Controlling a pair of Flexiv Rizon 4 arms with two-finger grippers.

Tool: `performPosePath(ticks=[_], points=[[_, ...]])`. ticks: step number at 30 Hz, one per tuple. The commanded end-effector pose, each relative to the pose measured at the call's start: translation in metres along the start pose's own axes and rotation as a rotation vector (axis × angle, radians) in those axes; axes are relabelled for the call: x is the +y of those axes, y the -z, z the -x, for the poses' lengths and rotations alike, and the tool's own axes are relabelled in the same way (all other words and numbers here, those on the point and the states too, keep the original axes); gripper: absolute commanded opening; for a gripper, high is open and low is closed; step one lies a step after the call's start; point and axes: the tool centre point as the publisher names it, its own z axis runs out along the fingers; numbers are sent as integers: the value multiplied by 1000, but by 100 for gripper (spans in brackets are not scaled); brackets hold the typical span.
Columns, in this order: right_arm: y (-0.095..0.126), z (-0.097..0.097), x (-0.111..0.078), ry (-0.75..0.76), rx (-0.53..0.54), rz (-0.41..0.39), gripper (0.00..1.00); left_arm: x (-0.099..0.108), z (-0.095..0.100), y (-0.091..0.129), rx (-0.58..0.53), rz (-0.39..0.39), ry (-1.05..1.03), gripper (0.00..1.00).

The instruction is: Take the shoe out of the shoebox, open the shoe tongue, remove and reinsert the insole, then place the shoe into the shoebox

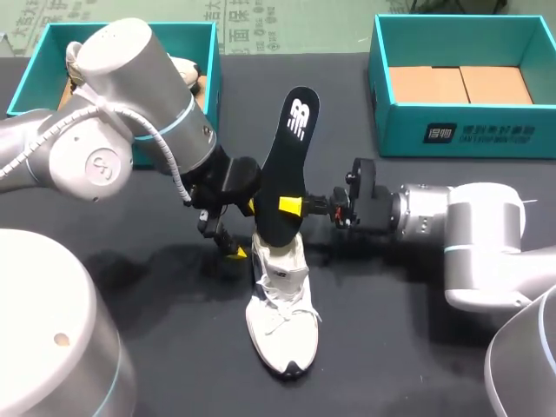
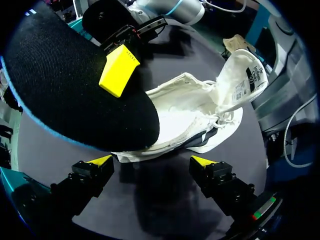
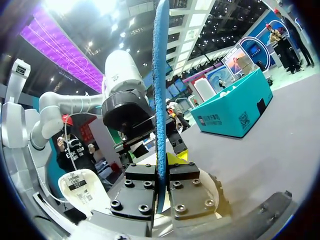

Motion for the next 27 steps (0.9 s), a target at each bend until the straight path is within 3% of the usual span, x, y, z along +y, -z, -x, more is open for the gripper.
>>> performPosePath(ticks=[1,10,27], points=[[-2,0,-1,-11,-1,-25,0,0,0,-1,-1,1,0,100],[-4,0,-14,-49,14,-74,0,0,0,-1,-1,1,0,100],[-1,-6,-46,-117,9,-85,0,0,0,-1,-1,1,0,100]])
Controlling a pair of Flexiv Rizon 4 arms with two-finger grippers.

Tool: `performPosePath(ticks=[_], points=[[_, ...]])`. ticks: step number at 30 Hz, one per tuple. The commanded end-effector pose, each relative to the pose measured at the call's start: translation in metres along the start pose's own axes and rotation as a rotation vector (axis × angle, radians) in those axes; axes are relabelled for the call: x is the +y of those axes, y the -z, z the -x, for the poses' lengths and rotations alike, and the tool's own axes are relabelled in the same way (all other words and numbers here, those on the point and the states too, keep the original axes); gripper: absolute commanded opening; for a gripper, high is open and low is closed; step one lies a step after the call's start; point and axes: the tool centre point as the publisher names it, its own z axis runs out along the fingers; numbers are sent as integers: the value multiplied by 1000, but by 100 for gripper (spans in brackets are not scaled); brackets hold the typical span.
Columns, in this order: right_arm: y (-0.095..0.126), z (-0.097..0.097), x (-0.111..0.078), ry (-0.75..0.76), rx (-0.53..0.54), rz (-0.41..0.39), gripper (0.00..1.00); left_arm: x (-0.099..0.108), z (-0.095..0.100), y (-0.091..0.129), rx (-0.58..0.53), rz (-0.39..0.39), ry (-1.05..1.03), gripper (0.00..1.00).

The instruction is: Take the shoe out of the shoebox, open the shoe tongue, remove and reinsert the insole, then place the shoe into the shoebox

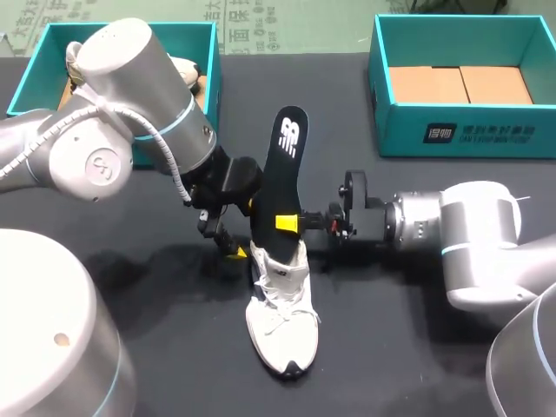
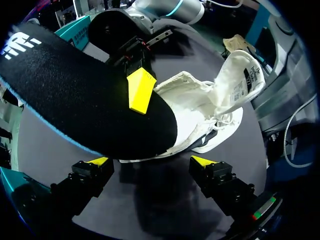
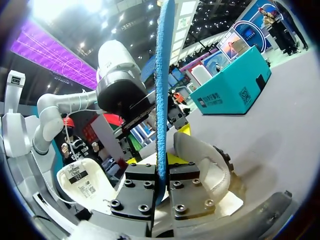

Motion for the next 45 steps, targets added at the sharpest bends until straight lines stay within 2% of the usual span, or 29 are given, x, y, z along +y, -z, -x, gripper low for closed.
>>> performPosePath(ticks=[1,10,20,32,33,40,45], points=[[0,-1,-12,-12,-2,-4,0,0,0,-1,-1,1,0,100],[4,-3,-28,-75,-3,-54,0,0,0,-1,-1,1,0,100],[5,0,-41,-116,14,-62,0,0,0,-1,-1,1,0,100],[-4,2,-31,-96,49,-82,0,0,0,-1,-1,1,0,100],[-5,2,-30,-95,49,-84,7,0,0,-1,-1,1,0,100],[-5,0,-27,-87,53,-88,10,0,0,-1,-1,1,0,100],[-4,-3,-25,-79,54,-88,19,0,0,-1,-1,1,0,100]])
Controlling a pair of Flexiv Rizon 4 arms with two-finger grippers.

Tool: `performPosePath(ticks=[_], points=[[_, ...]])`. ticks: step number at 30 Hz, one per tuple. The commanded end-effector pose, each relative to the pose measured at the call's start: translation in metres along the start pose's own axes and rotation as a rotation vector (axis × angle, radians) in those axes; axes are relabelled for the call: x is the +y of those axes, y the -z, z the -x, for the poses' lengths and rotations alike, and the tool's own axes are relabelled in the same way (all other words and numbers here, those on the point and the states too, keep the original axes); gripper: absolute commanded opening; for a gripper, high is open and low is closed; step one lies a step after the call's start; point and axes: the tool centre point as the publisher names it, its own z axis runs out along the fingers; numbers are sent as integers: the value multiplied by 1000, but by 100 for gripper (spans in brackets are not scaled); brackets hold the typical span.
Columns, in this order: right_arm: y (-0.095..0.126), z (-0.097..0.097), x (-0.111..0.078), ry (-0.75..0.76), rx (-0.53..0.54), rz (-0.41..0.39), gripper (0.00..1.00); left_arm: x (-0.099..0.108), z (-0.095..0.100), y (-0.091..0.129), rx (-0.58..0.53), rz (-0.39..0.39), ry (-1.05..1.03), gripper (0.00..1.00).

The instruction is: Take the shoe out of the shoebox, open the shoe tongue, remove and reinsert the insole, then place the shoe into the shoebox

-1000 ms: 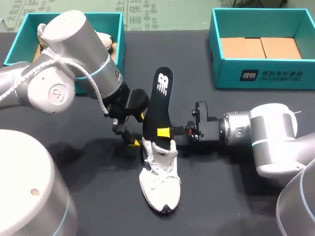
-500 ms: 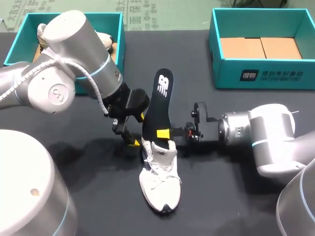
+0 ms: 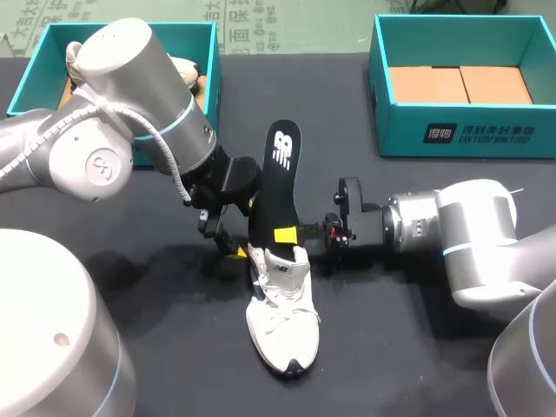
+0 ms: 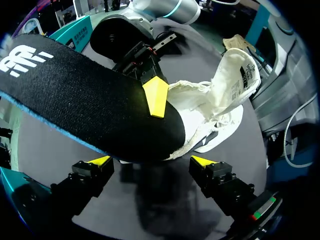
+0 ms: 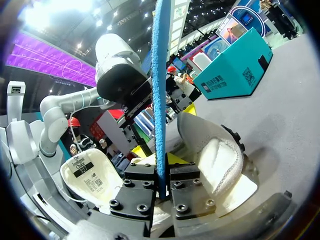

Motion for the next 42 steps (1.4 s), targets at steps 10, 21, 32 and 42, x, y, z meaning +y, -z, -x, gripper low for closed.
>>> performPosePath(ticks=[10,21,32,42], points=[[-2,3,-1,15,4,-5,29,0,0,-1,-1,1,0,100],[-6,4,12,36,19,-38,33,0,0,-1,-1,1,0,100],[-6,2,17,45,24,-50,34,0,0,-1,-1,1,0,100],[-3,-1,18,56,24,-40,35,0,0,-1,-1,1,0,100]])
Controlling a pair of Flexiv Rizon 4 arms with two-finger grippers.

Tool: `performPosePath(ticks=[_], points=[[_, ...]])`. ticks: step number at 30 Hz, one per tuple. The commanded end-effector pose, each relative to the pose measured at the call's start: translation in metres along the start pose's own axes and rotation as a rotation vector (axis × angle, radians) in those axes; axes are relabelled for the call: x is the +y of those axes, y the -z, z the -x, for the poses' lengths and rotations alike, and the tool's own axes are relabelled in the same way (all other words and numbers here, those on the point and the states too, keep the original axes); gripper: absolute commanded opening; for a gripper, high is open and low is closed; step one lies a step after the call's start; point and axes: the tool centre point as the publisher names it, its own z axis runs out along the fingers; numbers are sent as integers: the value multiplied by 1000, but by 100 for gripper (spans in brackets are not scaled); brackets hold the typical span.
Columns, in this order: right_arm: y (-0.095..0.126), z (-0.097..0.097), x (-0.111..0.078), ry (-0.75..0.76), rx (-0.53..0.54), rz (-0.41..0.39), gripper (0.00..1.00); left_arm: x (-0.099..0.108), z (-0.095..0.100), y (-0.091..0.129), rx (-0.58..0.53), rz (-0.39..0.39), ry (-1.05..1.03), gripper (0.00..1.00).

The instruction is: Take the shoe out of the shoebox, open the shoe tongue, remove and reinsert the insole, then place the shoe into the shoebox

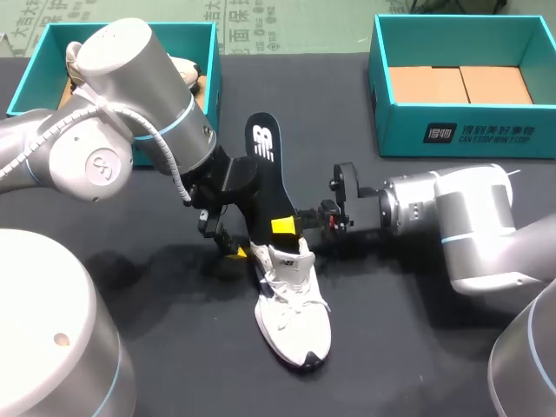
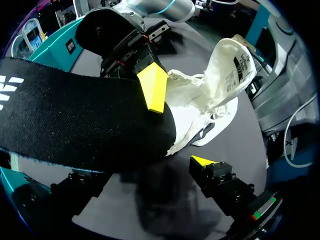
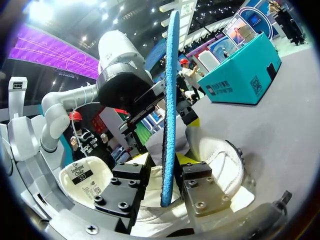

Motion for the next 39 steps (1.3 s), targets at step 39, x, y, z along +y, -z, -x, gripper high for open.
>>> performPosePath(ticks=[39], points=[[4,2,4,17,67,-16,0,0,0,-1,-1,1,0,100]])
